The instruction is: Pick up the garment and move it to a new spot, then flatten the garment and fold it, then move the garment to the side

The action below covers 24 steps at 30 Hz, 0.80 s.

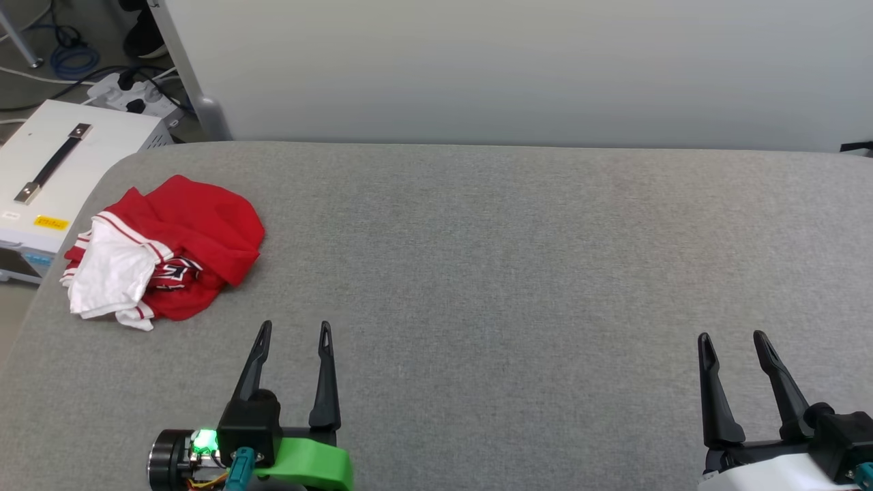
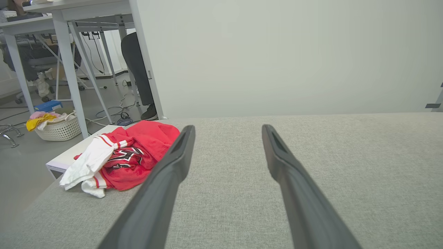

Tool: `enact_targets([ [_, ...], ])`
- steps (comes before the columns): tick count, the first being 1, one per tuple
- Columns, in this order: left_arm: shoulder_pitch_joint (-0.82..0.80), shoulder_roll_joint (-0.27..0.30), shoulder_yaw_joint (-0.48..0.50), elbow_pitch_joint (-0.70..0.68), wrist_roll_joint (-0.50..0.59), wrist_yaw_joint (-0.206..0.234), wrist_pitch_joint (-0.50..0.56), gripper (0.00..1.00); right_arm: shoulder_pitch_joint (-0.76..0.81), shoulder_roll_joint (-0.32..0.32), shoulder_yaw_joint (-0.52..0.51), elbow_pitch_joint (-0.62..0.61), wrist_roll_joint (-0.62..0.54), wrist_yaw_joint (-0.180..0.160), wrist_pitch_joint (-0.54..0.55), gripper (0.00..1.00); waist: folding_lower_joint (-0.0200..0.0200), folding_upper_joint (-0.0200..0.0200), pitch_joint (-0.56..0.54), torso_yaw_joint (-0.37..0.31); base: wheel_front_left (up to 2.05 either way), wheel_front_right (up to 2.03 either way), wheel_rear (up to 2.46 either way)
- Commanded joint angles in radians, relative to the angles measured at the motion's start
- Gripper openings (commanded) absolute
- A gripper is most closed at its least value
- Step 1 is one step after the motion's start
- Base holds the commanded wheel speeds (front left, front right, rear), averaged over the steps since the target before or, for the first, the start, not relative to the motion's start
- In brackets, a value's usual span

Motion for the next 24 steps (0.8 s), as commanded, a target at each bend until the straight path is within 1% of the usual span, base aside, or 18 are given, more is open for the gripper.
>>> enact_targets([
  [1,-0.001,-0.002,0.001,0.003,0.006,0.005,-0.006,1.0,0.009,0.001,0.001,-0.009,0.004,-0.001,-0.009,1.0,0.0,-0.0001,0.004,0.012,0.0,0.0,0.0],
  [5,-0.008,-0.002,0.005,0.003,0.003,0.008,-0.006,1.0,0.006,0.001,0.007,-0.013,0.001,-0.001,-0.009,1.0,0.0,-0.0001,0.011,0.045,0.0,0.0,0.0],
  [9,-0.015,-0.002,0.009,0.002,-0.005,0.013,-0.006,1.0,0.002,0.001,0.016,-0.019,-0.004,-0.001,-0.009,1.0,0.0,-0.0001,0.022,0.092,0.0,0.0,0.0],
  [24,-0.028,-0.002,0.037,0.004,-0.052,0.039,-0.006,1.0,-0.017,0.001,0.071,-0.03,-0.037,-0.001,-0.009,1.0,0.0,-0.0001,0.059,0.32,0.0,0.0,0.0],
])
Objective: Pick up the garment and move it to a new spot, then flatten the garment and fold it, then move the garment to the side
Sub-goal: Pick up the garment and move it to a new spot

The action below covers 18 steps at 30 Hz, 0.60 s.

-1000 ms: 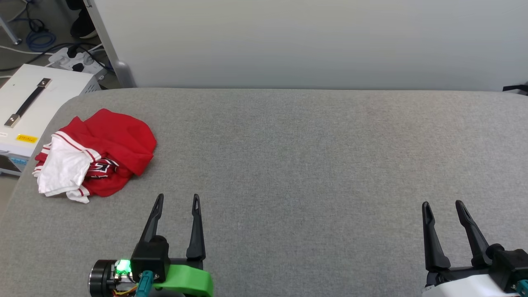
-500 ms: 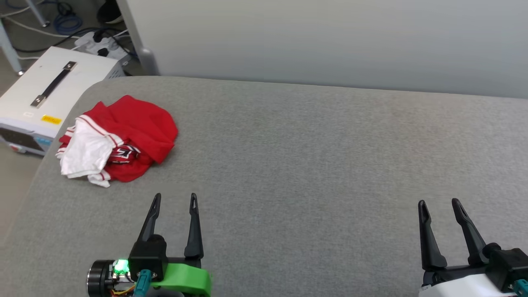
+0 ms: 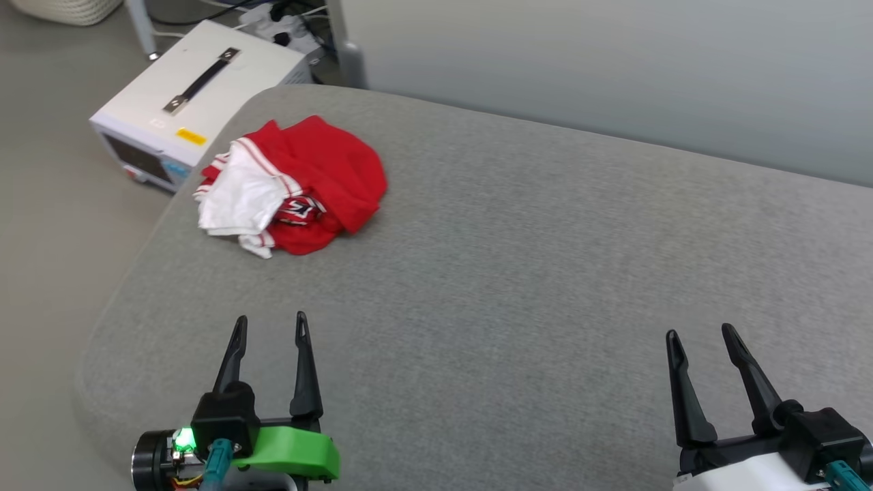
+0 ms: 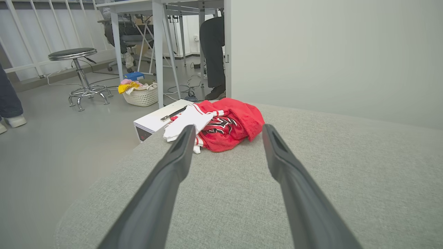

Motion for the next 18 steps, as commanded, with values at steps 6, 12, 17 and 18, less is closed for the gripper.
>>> enact_targets([
  [6,-0.012,-0.002,0.017,0.002,-0.024,0.009,-0.006,1.0,-0.014,0.0,0.02,-0.009,-0.019,-0.001,-0.005,1.0,0.0,0.0,0.016,0.146,0.0,0.0,0.0],
  [12,-0.011,-0.002,0.028,0.004,-0.035,0.012,-0.006,1.0,-0.019,0.0,0.035,-0.009,-0.03,-0.001,-0.005,1.0,0.0,0.0,0.026,0.207,0.0,0.0,0.0],
  [17,-0.005,-0.002,0.04,0.007,-0.048,0.013,-0.006,1.0,-0.019,0.0,0.036,-0.008,-0.032,-0.001,-0.005,1.0,0.0,0.0,0.032,0.231,0.0,0.0,0.0],
  [18,-0.004,-0.002,0.04,0.008,-0.049,0.013,-0.006,1.0,-0.019,0.0,0.036,-0.008,-0.032,-0.001,-0.005,1.0,0.0,0.0,0.032,0.233,0.0,0.0,0.0],
])
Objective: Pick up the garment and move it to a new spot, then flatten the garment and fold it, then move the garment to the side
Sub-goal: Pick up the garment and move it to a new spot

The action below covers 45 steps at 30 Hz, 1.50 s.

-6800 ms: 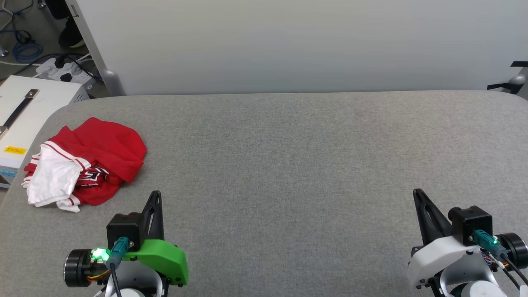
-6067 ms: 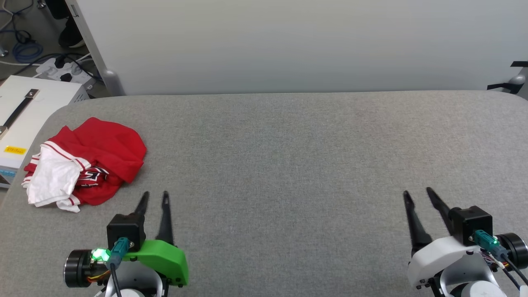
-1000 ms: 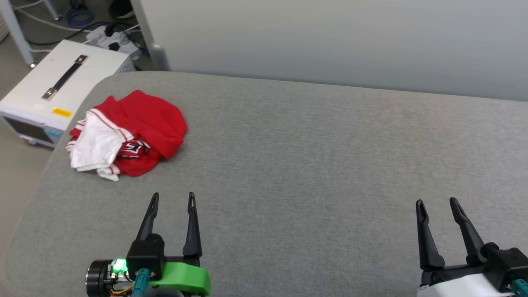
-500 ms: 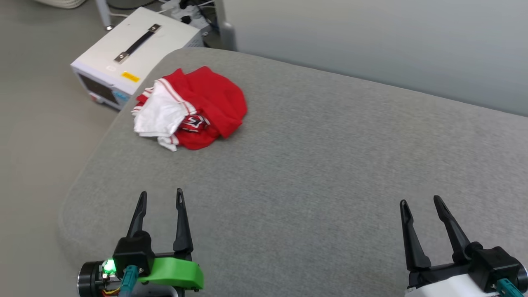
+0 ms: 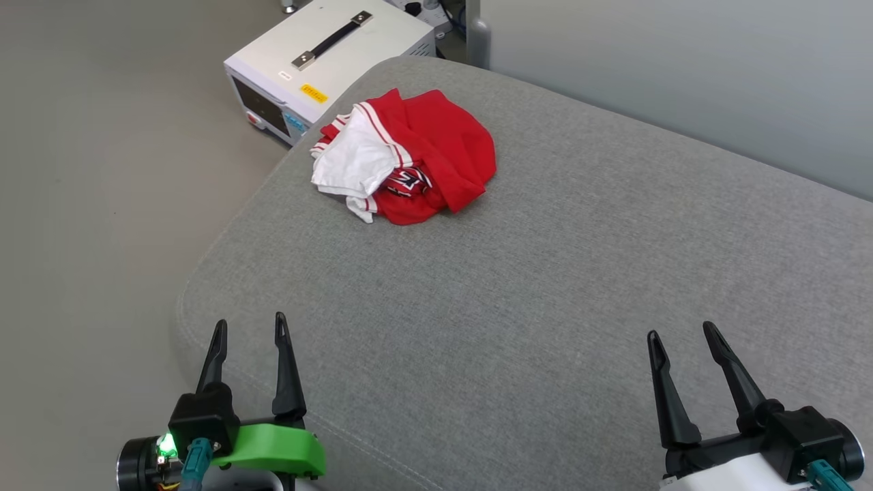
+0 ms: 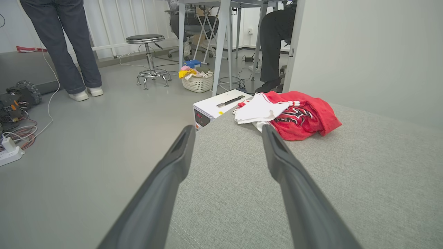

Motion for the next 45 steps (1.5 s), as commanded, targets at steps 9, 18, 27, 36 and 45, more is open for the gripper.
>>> enact_targets([
  [9,-0.031,-0.002,0.022,0.011,-0.013,-0.016,-0.006,1.0,-0.026,-0.001,0.011,-0.005,-0.013,-0.001,-0.005,1.0,0.0,0.0,0.02,-0.003,0.0,0.0,0.0],
  [18,-0.294,0.021,0.162,0.053,-0.031,-0.18,-0.006,1.0,-0.081,-0.001,0.013,-0.034,-0.059,-0.001,-0.005,1.0,0.0,0.0,0.119,-0.094,0.0,0.0,0.0],
  [27,-0.643,0.15,0.228,0.186,-0.075,-0.271,-0.006,1.0,-0.172,-0.037,0.011,-0.096,-0.081,-0.001,-0.005,1.0,0.0,0.0,0.287,-0.212,0.0,0.0,0.0],
  [36,-0.905,0.326,0.004,0.419,-0.291,-0.276,0.203,1.0,-0.237,-0.064,0.0,-0.155,-0.094,-0.001,-0.005,1.0,0.0,0.0,0.404,-0.264,0.0,0.0,0.0],
  [45,-1.028,0.473,-0.175,0.539,-0.613,-0.277,0.692,1.0,-0.277,-0.082,-0.012,-0.181,-0.1,-0.001,-0.005,1.0,0.0,0.0,0.472,-0.288,0.0,0.0,0.0],
])
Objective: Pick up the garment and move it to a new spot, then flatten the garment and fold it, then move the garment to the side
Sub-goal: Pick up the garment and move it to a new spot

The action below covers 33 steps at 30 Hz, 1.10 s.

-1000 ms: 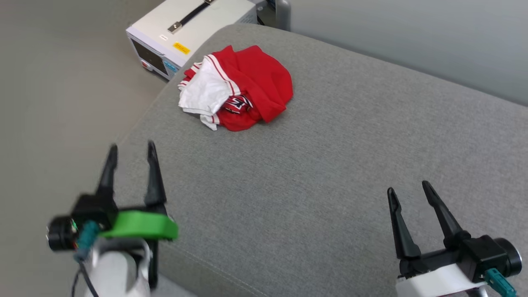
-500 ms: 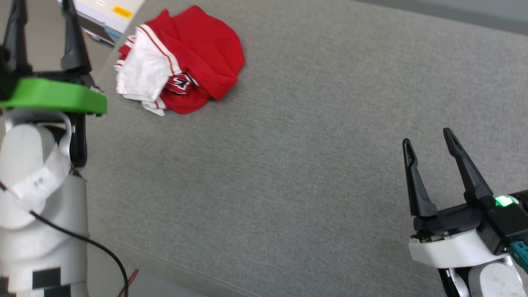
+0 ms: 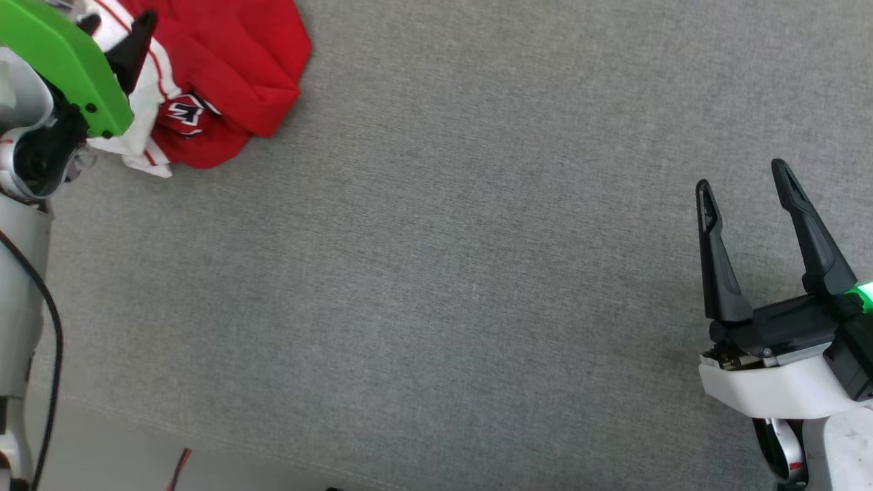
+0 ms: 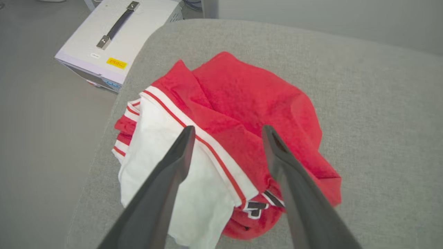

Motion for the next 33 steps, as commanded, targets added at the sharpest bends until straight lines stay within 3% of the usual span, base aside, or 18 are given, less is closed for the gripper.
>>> enact_targets([
  [1,-0.021,0.02,-0.025,0.012,-0.031,-0.003,0.057,1.0,-0.021,-0.005,-0.002,-0.009,-0.009,-0.001,-0.002,1.0,-0.0002,-0.0001,0.042,-0.033,0.0,0.0,0.0],
  [7,-0.042,0.054,-0.1,0.072,-0.096,-0.003,0.213,1.0,-0.045,-0.014,0.003,-0.018,-0.012,-0.001,-0.002,1.0,-0.0002,-0.0001,0.085,-0.049,0.0,0.0,0.0],
  [14,-0.044,0.025,-0.221,0.157,-0.081,-0.003,0.293,1.0,-0.068,-0.02,0.007,-0.021,-0.016,-0.001,-0.002,1.0,-0.0002,-0.0001,0.131,-0.058,0.0,0.0,0.0],
  [19,-0.044,-0.013,-0.277,0.215,-0.097,-0.003,0.278,1.0,-0.08,-0.015,0.012,-0.012,-0.012,-0.001,-0.002,1.0,-0.0002,-0.0001,0.131,-0.067,0.0,0.0,0.0],
  [20,-0.045,-0.011,-0.289,0.218,-0.096,-0.003,0.27,0.32,-0.082,-0.014,0.013,-0.01,-0.011,-0.001,-0.002,1.0,-0.0002,-0.0001,0.126,-0.068,0.0,0.0,0.0],
  [21,-0.048,-0.005,-0.301,0.219,-0.098,-0.003,0.257,0.0,-0.083,-0.012,0.013,-0.01,-0.01,-0.001,-0.002,1.0,-0.0002,-0.0001,0.12,-0.069,0.0,0.0,0.0],
  [33,-0.146,0.148,-0.404,0.081,-0.061,-0.003,-0.07,0.0,-0.034,0.036,-0.004,0.011,0.016,-0.001,-0.002,1.0,-0.0002,-0.0001,-0.051,-0.057,0.0,0.0,0.0],
])
